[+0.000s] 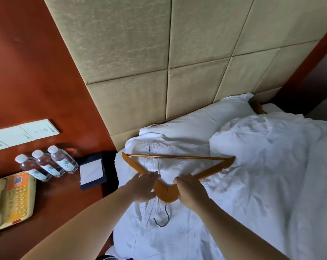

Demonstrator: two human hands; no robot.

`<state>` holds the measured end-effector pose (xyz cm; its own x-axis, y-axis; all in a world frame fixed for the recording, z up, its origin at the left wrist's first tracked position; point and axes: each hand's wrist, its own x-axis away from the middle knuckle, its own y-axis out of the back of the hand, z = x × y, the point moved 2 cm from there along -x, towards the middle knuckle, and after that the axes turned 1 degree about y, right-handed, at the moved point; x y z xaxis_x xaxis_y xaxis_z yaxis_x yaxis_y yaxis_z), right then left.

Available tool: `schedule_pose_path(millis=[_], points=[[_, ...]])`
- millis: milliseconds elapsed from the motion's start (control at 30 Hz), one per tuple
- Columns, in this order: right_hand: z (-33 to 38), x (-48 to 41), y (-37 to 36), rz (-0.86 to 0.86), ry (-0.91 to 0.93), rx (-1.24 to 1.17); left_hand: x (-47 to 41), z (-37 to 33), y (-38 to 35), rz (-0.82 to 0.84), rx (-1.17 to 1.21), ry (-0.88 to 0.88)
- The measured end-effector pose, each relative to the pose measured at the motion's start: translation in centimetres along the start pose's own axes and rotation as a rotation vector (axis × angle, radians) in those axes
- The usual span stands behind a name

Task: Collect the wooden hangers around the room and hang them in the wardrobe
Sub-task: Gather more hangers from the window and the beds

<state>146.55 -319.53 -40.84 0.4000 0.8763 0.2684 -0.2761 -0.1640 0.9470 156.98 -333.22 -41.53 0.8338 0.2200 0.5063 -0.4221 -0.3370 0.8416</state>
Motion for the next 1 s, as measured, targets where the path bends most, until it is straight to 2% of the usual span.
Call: schedule_pose_path(millis=[67, 267, 500, 567, 633, 700, 867, 1000], points=[[-0.2, -1.0, -0.6, 0.006, 0.028, 0.054, -1.0, 0.2, -0.5, -0.006, -0.012, -0.01], [0.0, -2.5, -1.3, 0.163, 0.083, 0.249, -2.3, 0.4, -1.1, -0.011, -0.144, -0.02], [0.4, -2.1, -0.9, 0.102, 0.116, 0.289, -2.8, 0.2, -1.2, -0.031, -0.22, -0.013], [0.9, -1.6, -0.2, 0.024, 0.108, 0.265, -2.6, 0.1, -0.7, -0.029, -0.257, -0.025], [1.0, -1.1, 0.0, 0.033, 0.112, 0.267, -2.3, -0.1, -0.3, -0.028, -0.307, -0.044], [0.8, -0.7, 0.1, -0.058, 0.146, 0.288, -1.7, -0.4, 0.3, -0.037, -0.317, -0.048], [1.4, 2.6, 5.1, -0.085, 0.194, 0.352, 1.5, -1.8, 3.4, -0.066, -0.29, -0.055], [2.4, 6.1, 9.1, -0.087, 0.181, 0.357, 5.3, -3.6, 6.5, -0.16, -0.255, -0.083]])
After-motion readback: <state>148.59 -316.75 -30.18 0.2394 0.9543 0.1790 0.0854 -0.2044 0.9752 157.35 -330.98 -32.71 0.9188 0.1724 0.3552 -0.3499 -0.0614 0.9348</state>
